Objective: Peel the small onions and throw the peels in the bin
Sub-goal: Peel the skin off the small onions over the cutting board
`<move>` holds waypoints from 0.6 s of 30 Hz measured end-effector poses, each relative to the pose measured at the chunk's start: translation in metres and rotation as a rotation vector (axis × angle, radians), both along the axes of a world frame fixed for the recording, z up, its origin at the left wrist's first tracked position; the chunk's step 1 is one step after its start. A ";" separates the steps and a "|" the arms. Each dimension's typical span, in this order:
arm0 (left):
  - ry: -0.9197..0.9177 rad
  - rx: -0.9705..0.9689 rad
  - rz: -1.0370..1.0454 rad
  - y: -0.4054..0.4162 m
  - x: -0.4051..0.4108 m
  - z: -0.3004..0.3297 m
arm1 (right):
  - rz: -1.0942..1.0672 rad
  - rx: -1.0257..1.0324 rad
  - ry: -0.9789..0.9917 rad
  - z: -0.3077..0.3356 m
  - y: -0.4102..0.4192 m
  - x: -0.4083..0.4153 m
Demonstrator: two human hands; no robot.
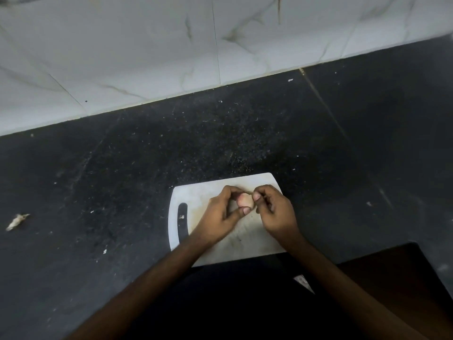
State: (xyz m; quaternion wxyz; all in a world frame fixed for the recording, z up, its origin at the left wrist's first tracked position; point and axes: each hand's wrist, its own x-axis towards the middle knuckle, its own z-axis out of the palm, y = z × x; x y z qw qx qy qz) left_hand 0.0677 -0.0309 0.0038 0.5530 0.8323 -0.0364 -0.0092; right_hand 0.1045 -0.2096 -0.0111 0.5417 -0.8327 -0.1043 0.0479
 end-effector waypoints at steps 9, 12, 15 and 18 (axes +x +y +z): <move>0.218 -0.332 0.015 -0.019 0.006 0.015 | 0.137 0.084 0.060 0.018 -0.006 -0.005; 0.272 -0.440 0.041 -0.020 0.008 0.025 | 0.198 0.095 0.074 0.025 -0.003 -0.010; 0.342 -0.575 0.057 -0.019 0.008 0.030 | 0.219 0.214 0.211 0.033 0.000 -0.015; 0.394 -0.730 0.078 -0.018 0.008 0.035 | 0.232 0.302 0.290 0.039 0.005 -0.016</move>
